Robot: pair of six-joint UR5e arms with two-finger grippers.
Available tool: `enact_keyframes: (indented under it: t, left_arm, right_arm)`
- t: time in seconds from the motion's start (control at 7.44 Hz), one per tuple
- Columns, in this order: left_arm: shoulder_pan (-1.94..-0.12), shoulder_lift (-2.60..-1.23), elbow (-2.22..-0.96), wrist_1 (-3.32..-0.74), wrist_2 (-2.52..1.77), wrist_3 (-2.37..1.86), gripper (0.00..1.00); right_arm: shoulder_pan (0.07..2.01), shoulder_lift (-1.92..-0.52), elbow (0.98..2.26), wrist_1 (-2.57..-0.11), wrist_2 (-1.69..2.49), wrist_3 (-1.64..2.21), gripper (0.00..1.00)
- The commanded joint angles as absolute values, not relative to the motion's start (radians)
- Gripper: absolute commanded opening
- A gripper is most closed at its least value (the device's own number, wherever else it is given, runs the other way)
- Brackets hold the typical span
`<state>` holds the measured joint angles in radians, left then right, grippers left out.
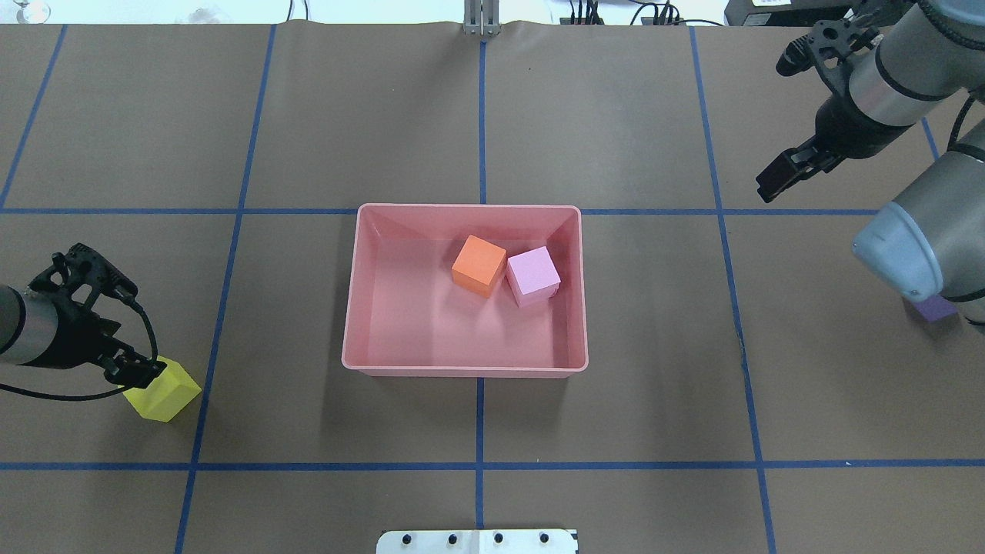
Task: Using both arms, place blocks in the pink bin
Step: 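Grasp the yellow cube with the left gripper while the right gripper withdraws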
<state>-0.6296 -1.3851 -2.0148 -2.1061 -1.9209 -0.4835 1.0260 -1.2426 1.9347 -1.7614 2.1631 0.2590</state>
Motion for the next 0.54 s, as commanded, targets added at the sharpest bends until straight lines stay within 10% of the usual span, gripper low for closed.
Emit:
enact_keyframes:
  t: [0.0,0.4]
  left_arm:
    - [-0.588,-1.378,-2.017,-2.106,-1.901,-0.485,1.0]
    - [-0.552,-1.371,-2.016,-2.106,-1.901,-0.492,1.0]
  right_arm:
    - [1.034,-1.253,1.936,-1.759,2.164,0.242,1.0]
    - [1.034,-1.255,1.936,-1.759,2.163,0.242,1.0]
